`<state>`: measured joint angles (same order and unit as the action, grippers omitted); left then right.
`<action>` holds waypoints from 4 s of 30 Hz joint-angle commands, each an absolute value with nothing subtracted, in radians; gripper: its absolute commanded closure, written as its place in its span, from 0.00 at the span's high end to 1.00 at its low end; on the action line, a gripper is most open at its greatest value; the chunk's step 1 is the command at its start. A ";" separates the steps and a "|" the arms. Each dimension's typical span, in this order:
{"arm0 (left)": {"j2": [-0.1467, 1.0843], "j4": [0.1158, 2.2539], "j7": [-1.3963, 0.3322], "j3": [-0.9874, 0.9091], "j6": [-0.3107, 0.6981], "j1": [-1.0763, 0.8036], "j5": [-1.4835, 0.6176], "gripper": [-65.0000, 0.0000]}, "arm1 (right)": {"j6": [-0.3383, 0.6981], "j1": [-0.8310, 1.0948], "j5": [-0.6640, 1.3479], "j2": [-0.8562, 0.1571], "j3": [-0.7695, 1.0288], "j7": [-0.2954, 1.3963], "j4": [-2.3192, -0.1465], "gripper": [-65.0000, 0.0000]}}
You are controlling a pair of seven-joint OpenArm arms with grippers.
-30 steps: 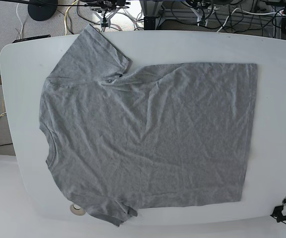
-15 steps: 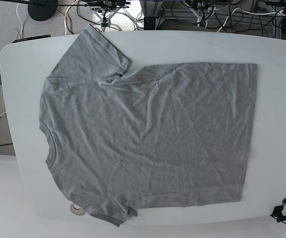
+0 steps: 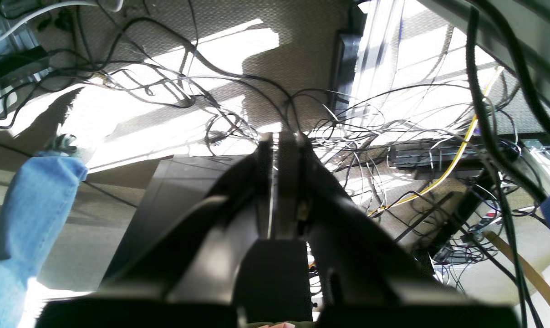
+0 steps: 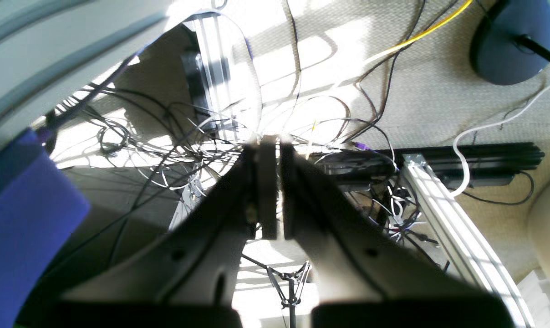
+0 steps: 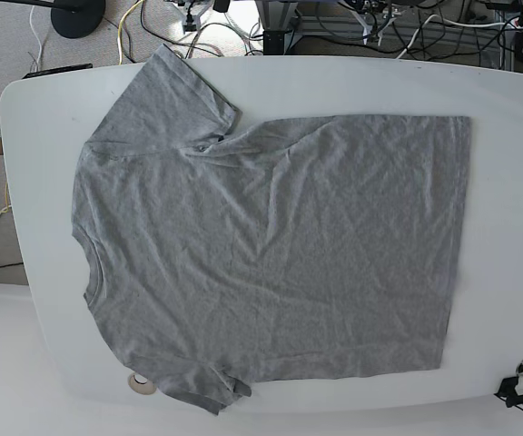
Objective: Fold the T-shirt properly
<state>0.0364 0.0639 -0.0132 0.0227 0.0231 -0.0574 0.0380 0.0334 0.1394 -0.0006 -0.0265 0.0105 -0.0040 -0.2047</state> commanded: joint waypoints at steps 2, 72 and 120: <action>0.040 0.066 -0.018 0.023 0.020 -0.061 0.045 0.00 | 0.042 0.154 -0.011 -0.004 0.013 -0.003 -0.212 0.00; 0.236 1.656 -0.136 -0.068 0.018 -1.072 -0.082 0.01 | 0.045 1.107 0.005 -0.035 0.005 0.122 -1.739 0.01; 0.275 1.911 -0.208 -0.137 0.019 -0.760 -0.186 0.40 | 0.047 0.898 0.165 -0.035 0.084 0.105 -2.009 0.57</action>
